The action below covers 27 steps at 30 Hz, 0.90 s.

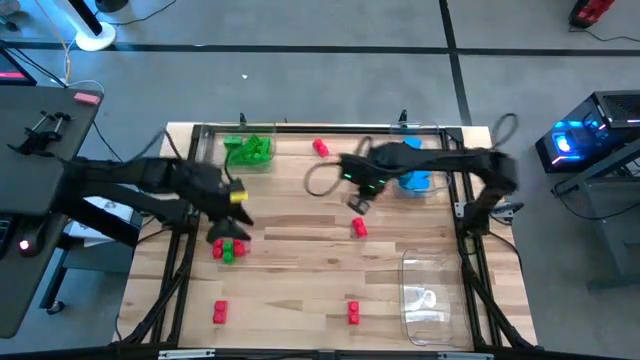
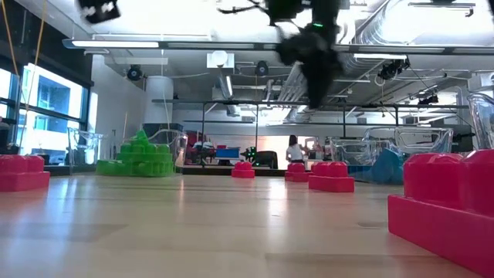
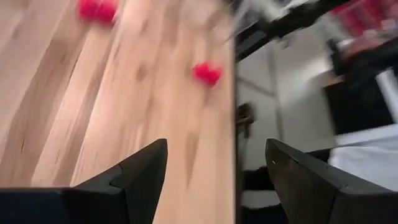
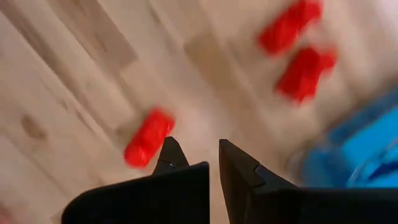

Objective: Sort blocks
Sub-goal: Put the green game piece into the top left transparent bin

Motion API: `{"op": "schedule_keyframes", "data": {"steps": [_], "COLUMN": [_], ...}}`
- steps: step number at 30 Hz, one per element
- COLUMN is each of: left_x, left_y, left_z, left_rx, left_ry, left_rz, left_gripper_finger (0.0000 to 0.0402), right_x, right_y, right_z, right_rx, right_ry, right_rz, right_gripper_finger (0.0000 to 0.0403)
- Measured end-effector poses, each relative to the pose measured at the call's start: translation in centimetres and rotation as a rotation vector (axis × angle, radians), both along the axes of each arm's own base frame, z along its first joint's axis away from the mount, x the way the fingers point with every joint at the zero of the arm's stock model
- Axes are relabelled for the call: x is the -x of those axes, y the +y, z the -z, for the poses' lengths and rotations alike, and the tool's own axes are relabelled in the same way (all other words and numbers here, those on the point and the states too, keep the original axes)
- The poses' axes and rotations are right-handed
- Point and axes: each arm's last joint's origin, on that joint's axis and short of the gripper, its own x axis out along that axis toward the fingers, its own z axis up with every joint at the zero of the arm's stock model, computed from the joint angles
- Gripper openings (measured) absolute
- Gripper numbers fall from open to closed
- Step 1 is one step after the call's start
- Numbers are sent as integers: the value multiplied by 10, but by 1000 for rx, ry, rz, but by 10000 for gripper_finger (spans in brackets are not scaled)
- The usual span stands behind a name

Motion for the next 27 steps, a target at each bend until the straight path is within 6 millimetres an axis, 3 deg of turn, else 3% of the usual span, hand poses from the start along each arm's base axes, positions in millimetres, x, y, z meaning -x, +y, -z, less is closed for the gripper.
{"op": "schedule_keyframes", "data": {"steps": [6,10,13,18,27], "left_x": [5,14,23,24,9], "left_y": [-26,-27,-24,-34,-60], "left_z": [57,91,107,119,137], "left_rx": [-105,-236,-332,-428,-427], "left_ry": [189,412,652,789,797], "left_rz": [-121,-214,-233,-124,-49], "left_gripper_finger": [257,245,193,28,1], "right_x": [75,104,114,117,106], "right_y": [40,62,71,79,82], "right_z": [16,9,3,-2,1], "right_rx": [-109,-176,-181,-139,-140], "right_ry": [-108,-278,-393,-495,-539], "right_rz": [219,301,342,371,368], "right_gripper_finger": [0,0,0,0,0]}}
